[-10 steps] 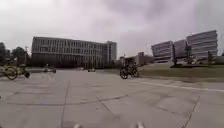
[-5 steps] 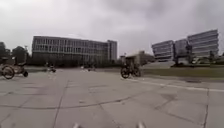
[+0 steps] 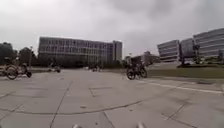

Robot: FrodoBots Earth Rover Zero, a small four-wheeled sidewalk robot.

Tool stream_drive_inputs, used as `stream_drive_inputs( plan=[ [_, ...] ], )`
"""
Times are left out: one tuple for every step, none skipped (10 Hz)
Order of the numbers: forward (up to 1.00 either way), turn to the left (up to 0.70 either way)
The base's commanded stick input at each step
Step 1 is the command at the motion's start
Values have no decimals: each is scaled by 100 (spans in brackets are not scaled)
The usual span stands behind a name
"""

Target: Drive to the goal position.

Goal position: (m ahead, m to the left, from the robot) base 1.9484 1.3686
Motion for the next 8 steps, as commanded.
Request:
stream_drive_inputs(
  plan=[
    [50,20],
    [50,12],
    [50,3],
    [50,0],
    [50,0],
    [50,0],
    [50,0],
    [50,0]
  ],
)
